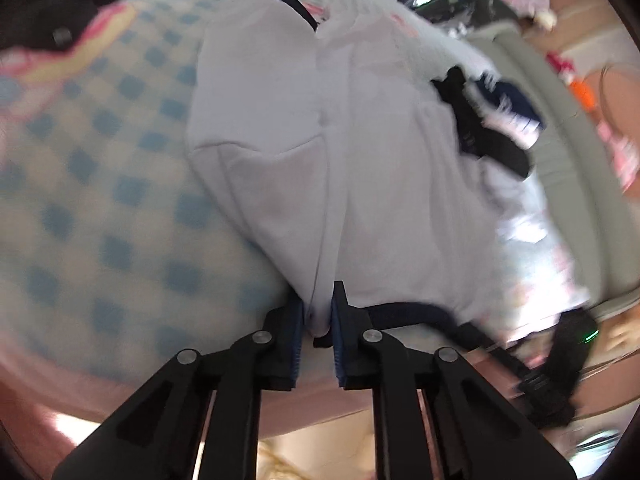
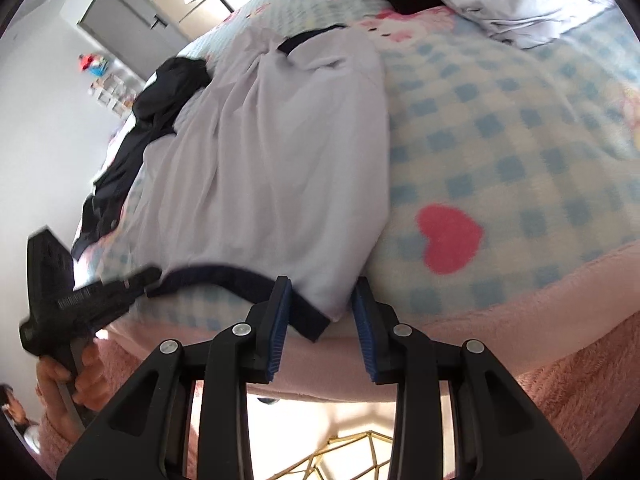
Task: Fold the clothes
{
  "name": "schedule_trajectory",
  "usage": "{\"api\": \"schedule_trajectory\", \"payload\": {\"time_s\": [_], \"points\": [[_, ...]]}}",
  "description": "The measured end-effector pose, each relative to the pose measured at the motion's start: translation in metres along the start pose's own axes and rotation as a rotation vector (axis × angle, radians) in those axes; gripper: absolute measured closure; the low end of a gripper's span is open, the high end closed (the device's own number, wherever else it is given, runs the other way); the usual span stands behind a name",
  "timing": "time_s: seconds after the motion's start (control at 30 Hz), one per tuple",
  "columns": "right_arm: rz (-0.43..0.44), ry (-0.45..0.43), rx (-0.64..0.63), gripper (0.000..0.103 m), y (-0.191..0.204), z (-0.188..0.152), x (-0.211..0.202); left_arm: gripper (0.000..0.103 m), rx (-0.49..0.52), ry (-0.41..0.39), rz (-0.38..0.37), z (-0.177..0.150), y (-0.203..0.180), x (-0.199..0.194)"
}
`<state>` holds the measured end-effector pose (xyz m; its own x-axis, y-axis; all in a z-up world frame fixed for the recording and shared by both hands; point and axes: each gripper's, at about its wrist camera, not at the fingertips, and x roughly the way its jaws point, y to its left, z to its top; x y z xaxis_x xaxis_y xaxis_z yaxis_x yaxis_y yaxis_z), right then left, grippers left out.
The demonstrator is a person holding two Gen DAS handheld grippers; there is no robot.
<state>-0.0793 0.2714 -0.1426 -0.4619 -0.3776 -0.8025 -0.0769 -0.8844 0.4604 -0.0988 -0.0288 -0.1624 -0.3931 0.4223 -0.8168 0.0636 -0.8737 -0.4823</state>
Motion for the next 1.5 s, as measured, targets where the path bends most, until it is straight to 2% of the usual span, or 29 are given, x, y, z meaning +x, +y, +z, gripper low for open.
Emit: {"api": "schedule_trajectory", "payload": {"time_s": [0.07, 0.13, 0.23, 0.33, 0.47, 0.6, 0.7, 0.83, 0.9, 1.03, 1.07, 1.17, 1.2, 1.23, 1.33, 1.4, 1.5], "points": [[0.016, -0.005, 0.085, 0.071, -0.013, 0.005, -0.001, 0.092, 0.015, -0.01, 0.01, -0.001, -0.003, -0.007], [0.006, -0.002, 0.119, 0.071, -0.021, 0.013, -0.003, 0.092, -0.011, -0.016, -0.025, -0.001, 0.002, -0.012], [0.002, -0.013, 0.101, 0.071, -0.02, 0.016, -0.009, 0.091, -0.051, 0.0, -0.095, 0.0, 0.014, -0.014], [0.063, 0.031, 0.073, 0.071, -0.016, 0.017, -0.002, 0.088, -0.08, 0.025, -0.139, 0.005, 0.02, -0.004], [0.067, 0.054, 0.057, 0.071, -0.009, 0.02, 0.014, 0.087, -0.046, 0.046, -0.123, 0.014, 0.005, 0.015], [0.062, 0.043, 0.101, 0.071, -0.017, 0.024, 0.012, 0.086, -0.046, 0.046, -0.122, 0.016, -0.001, 0.018], [0.044, 0.012, 0.109, 0.071, -0.02, 0.024, 0.0, 0.091, -0.055, 0.045, -0.146, 0.014, 0.001, 0.017], [0.062, 0.03, 0.103, 0.071, -0.023, 0.023, -0.003, 0.091, -0.07, 0.048, -0.182, 0.012, 0.006, 0.017], [0.089, 0.049, 0.093, 0.071, -0.021, 0.021, 0.0, 0.089, -0.077, 0.049, -0.2, 0.01, 0.008, 0.016], [0.131, 0.101, 0.068, 0.07, -0.009, 0.016, 0.02, 0.068, -0.091, 0.052, -0.236, 0.008, 0.012, 0.016], [0.123, 0.1, 0.07, 0.069, -0.007, 0.016, 0.025, 0.068, -0.085, 0.049, -0.242, 0.009, 0.009, 0.019], [0.094, 0.056, 0.164, 0.072, -0.015, 0.021, 0.034, 0.073, -0.05, 0.061, -0.225, 0.015, -0.002, 0.029], [0.089, 0.061, 0.15, 0.071, -0.012, 0.022, 0.035, 0.088, -0.039, 0.065, -0.216, 0.016, -0.003, 0.029], [0.083, 0.066, 0.136, 0.071, -0.009, 0.024, 0.035, 0.092, -0.029, 0.055, -0.211, 0.017, -0.005, 0.025], [0.085, 0.043, 0.073, 0.075, 0.003, 0.025, 0.026, 0.092, -0.023, 0.013, -0.21, 0.016, -0.004, 0.01], [0.093, 0.011, 0.079, 0.083, 0.002, 0.023, 0.017, 0.092, -0.032, -0.01, -0.18, 0.012, 0.001, 0.0], [0.096, -0.018, 0.088, 0.083, -0.002, 0.02, 0.007, 0.092, -0.051, -0.02, -0.162, 0.005, 0.011, -0.008]]}}
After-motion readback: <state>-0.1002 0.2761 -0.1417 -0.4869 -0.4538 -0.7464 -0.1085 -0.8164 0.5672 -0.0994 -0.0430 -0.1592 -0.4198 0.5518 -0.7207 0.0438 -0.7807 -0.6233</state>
